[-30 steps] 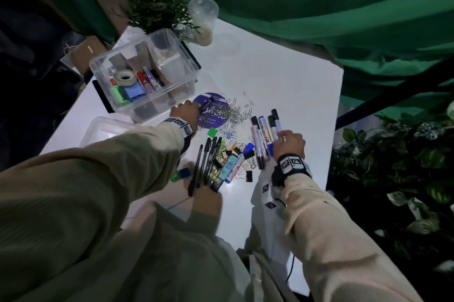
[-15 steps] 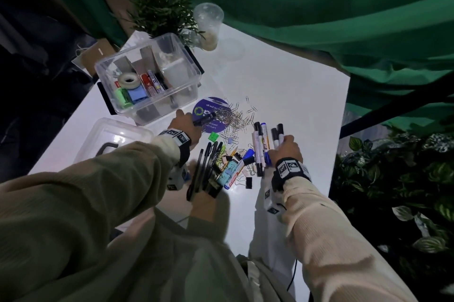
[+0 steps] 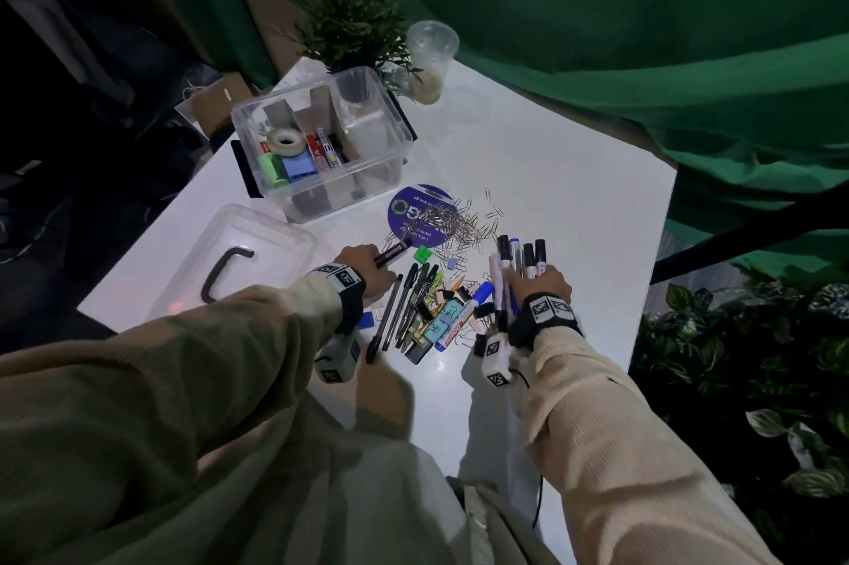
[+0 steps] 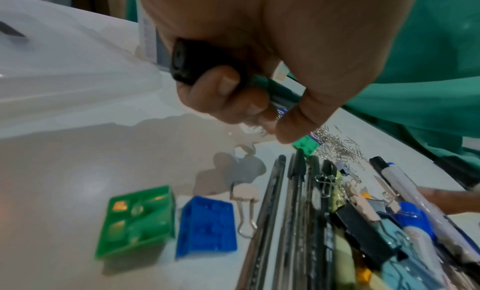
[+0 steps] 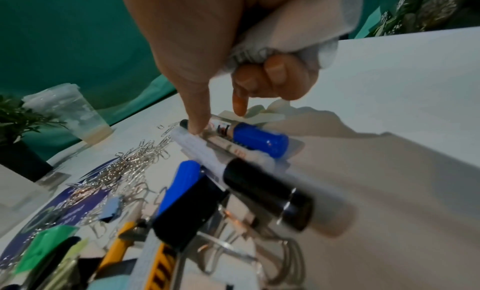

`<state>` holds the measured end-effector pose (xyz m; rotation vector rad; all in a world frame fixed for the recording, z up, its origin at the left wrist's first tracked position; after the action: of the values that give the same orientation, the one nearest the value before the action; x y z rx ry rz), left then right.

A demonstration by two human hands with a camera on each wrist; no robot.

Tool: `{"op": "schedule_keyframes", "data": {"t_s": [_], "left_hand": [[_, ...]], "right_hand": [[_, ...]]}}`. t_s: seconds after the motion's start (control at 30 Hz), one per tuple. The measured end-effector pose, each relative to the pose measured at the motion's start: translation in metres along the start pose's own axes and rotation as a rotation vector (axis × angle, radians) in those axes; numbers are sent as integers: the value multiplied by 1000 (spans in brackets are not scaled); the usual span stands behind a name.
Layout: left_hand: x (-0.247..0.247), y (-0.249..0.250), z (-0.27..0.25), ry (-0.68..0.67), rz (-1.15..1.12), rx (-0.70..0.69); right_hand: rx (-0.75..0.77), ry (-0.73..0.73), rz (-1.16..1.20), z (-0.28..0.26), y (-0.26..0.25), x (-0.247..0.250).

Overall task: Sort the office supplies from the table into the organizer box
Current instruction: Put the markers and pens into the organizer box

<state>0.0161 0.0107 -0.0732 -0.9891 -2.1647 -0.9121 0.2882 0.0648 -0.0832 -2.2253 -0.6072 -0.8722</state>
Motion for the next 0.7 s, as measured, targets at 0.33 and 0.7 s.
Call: {"op": "schedule_keyframes", "data": {"t_s": [0.33,0.7], "left_hand": [[-12,-8,-25,13,-91,25],[-28,-6,-29,-13,54,-30]], "right_hand": [[26,2,-84,-5,4,-8],[48,21,-94,-13,29,-2]]}}
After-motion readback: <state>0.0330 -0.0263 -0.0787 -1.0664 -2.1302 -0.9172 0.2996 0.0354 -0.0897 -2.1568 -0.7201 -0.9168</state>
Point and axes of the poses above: each hand's wrist, its own z-axis towards the middle knuckle, its own x-axis out of the back of the hand, y = z × x, the point moved 2 cm from there along z, towards the middle knuckle, and after that the axes turned 3 degrees about -x, right-handed, at the moved point
